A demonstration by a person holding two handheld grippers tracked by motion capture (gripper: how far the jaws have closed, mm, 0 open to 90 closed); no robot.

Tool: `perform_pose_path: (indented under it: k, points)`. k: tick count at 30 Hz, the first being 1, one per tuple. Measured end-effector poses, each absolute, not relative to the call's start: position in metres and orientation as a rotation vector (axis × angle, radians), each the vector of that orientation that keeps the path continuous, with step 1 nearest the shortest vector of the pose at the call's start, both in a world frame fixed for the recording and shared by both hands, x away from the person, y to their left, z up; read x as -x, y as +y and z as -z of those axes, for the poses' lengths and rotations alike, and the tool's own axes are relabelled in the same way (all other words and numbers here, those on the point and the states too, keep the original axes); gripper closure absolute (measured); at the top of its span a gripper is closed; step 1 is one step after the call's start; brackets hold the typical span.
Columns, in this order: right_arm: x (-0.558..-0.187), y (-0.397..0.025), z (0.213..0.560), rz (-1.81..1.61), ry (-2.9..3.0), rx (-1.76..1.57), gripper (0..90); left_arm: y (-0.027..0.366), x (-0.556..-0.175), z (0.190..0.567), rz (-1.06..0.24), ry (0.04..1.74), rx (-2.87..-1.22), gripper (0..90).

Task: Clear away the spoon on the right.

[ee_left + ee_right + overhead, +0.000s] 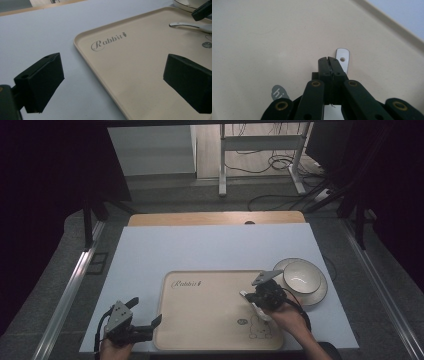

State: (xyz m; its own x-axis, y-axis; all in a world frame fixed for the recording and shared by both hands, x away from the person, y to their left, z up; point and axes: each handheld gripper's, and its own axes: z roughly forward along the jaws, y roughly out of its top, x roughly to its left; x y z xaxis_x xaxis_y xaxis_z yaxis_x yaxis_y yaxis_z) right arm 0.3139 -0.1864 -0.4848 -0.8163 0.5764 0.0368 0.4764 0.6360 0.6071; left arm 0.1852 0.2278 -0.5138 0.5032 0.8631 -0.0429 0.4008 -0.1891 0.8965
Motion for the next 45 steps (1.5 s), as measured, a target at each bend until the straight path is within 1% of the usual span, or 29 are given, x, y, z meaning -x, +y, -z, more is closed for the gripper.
perform_pose_path:
  k: [7, 20, 35, 42, 44, 45]
  points:
    - [-0.311, -0.187, 0.494, -0.939, 2.689, -0.878, 90.0, 0.228, -0.185, 0.514, -0.605, 1.060, -1.792, 2.9]
    - [-0.312, -0.188, 0.506, -0.851, 2.688, -0.883, 89.9, 0.226, -0.185, 0.514, -0.598, 1.054, -1.795, 2.9]
    - [-0.321, -0.207, 0.507, -0.842, 2.629, -0.978, 89.9, 0.226, -0.186, 0.514, -0.593, 1.053, -1.796, 2.9]
    - [-0.322, -0.208, 0.507, -0.851, 2.627, -0.983, 89.8, 0.226, -0.186, 0.514, -0.593, 1.052, -1.796, 2.9]
    - [-0.321, -0.208, 0.506, -0.863, 2.624, -0.978, 88.9, 0.226, -0.185, 0.514, -0.593, 1.053, -1.796, 2.9]
    - [-0.321, -0.208, 0.506, -0.870, 2.621, -0.978, 86.4, 0.226, -0.186, 0.514, -0.593, 1.053, -1.796, 2.9]
